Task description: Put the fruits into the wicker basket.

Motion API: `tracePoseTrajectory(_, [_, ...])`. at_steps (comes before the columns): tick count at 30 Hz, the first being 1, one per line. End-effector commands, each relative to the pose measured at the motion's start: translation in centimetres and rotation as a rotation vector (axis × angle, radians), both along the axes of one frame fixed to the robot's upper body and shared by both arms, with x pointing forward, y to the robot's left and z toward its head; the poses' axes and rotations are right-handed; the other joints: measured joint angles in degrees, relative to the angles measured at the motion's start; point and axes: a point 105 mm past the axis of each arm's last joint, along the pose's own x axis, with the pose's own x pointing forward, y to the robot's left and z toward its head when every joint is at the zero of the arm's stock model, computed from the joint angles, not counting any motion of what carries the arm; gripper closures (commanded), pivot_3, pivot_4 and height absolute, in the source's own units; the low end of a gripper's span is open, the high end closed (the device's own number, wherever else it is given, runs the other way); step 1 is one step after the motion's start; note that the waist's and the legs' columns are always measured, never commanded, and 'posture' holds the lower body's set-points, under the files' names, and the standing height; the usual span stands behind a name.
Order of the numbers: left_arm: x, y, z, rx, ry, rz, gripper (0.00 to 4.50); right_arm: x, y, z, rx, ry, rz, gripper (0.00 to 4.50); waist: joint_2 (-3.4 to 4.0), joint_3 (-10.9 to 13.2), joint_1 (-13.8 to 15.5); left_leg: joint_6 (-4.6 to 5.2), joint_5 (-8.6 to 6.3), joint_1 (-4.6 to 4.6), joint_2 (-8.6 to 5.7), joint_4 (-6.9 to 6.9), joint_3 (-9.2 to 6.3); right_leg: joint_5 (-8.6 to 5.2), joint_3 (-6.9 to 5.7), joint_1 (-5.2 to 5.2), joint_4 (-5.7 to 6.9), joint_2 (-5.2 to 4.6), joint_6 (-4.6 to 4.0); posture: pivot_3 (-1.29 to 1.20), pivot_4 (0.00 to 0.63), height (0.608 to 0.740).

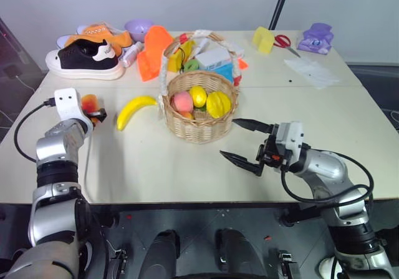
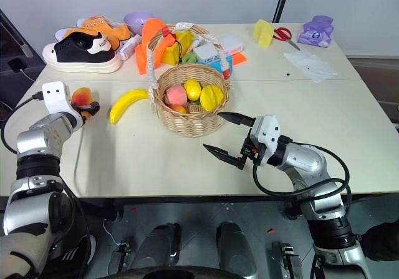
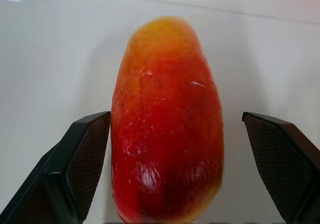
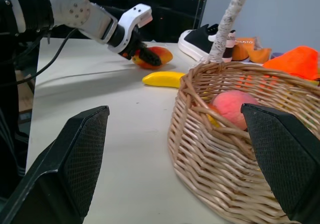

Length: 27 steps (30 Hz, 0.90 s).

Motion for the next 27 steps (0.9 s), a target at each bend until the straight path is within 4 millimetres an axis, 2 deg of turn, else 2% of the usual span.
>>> tracePoseTrajectory(1, [0.4, 0.2, 1.2, 0.016, -0.045, -0.01, 0.54, -0.3, 0.2, 1.3, 0.003, -0.062, 0.007, 0.0, 0.0, 0.0, 0.0, 0.0, 0.0, 0.0, 0.0, 0.0, 0.0, 0.0, 0.0, 0.0, 0.0, 0.0, 0.0, 0.0, 0.15, 0.74])
tracePoseTrajectory(2, [0.4, 0.3, 1.1, 0.018, -0.045, -0.009, 0.83, -0.2, 0.1, 1.4, 0.006, -0.059, 0.002, 0.0, 0.0, 0.0, 0.0, 0.0, 0.0, 0.0, 0.0, 0.0, 0.0, 0.0, 0.0, 0.0, 0.0, 0.0, 0.0, 0.0, 0.15, 0.74])
tracePoseTrajectory(5, [0.5, -0.3, 1.5, 0.054, -0.064, -0.049, 2.29, -0.2, -0.1, 1.3, 0.004, -0.059, -0.003, 0.0, -0.01, 0.0, 0.1, 0.0, 0.0, -0.01, 0.0, 0.0, 0.0, 0.0, 0.0, 0.0, 0.0, -0.01, 0.0, 0.0, 0.15, 0.74])
tracePoseTrajectory(6, [0.5, -0.2, 2.1, 0.076, -0.091, -0.046, 2.5, -0.1, -0.1, 1.3, 0.005, -0.06, -0.006, 0.0, -0.01, 0.0, 0.1, 0.0, 0.0, -0.01, -0.01, 0.0, 0.0, 0.0, 0.0, 0.0, 0.0, -0.01, 0.0, 0.0, 0.15, 0.74])
tracePoseTrajectory(11, [-0.6, 0.5, 4.9, 0.129, -0.219, -0.023, 2.5, -0.1, -0.3, 1.2, 0.015, -0.055, -0.017, 0.0, -0.01, 0.0, 0.0, 0.0, 0.0, -0.01, 0.02, -0.01, 0.0, 0.0, 0.01, -0.01, 0.0, -0.05, 0.0, 0.0, 0.15, 0.74])
tracePoseTrajectory(13, [-1.4, -0.2, 6.1, 0.104, -0.28, -0.076, 2.5, -0.1, -0.4, 1.3, 0.021, -0.054, -0.026, 0.0, -0.01, 0.0, -0.1, 0.0, 0.0, 0.0, 0.05, -0.02, -0.01, 0.01, 0.01, -0.01, 0.01, -0.05, 0.0, 0.0, 0.15, 0.74])
tracePoseTrajectory(15, [-2.4, -2.4, 7.2, 0.08, -0.33, -0.209, 2.5, 0.0, -0.7, 1.6, 0.055, -0.041, -0.039, 0.0, 0.0, 0.0, 0.0, 0.0, 0.0, 0.0, 0.09, -0.04, -0.03, 0.01, 0.03, -0.04, 0.02, -0.07, -0.01, 0.0, 0.15, 0.74])
tracePoseTrajectory(17, [-4.2, -6.2, 8.5, 0.021, -0.369, -0.444, 2.5, 0.2, -1.0, 1.9, 0.078, -0.043, -0.059, 0.0, 0.0, 0.0, 0.0, -0.01, 0.0, -0.02, 0.11, -0.06, -0.03, 0.01, 0.05, -0.06, 0.03, -0.13, -0.01, 0.0, 0.15, 0.74])
tracePoseTrajectory(19, [-6.9, -10.8, 10.6, -0.018, -0.405, -0.729, 2.5, 0.4, -1.4, 2.1, 0.097, -0.039, -0.084, 0.0, -0.03, 0.0, 0.1, -0.01, -0.01, -0.02, 0.1, -0.06, -0.05, 0.01, 0.09, -0.06, 0.02, -0.22, -0.01, 0.0, 0.15, 0.74])
tracePoseTrajectory(21, [-8.9, -14.1, 12.3, -0.078, -0.424, -0.916, 2.5, 0.9, -1.8, 2.4, 0.134, -0.043, -0.122, 0.0, -0.04, 0.0, 0.3, -0.02, -0.01, -0.08, 0.09, -0.02, -0.06, -0.01, 0.08, -0.04, -0.02, -0.22, -0.04, 0.0, 0.15, 0.74])
tracePoseTrajectory(24, [-10.6, -18.2, 11.5, -0.092, -0.346, -1.126, 2.5, 2.1, -2.3, 2.8, 0.194, -0.029, -0.195, 0.0, 0.02, 0.0, 0.1, -0.02, 0.0, 0.0, 0.07, 0.07, -0.05, -0.12, 0.11, 0.08, -0.05, -0.25, -0.24, 0.0, 0.15, 0.74])
tracePoseTrajectory(27, [-9.9, -22.0, 10.8, -0.156, -0.334, -1.199, 2.5, 2.3, -2.4, 3.1, 0.183, -0.052, -0.204, 0.0, 0.16, 0.0, 0.0, -0.01, 0.0, 0.17, 0.01, 0.07, 0.07, -0.13, 0.17, 0.23, -0.09, -0.22, -0.25, 0.0, 0.15, 0.74])
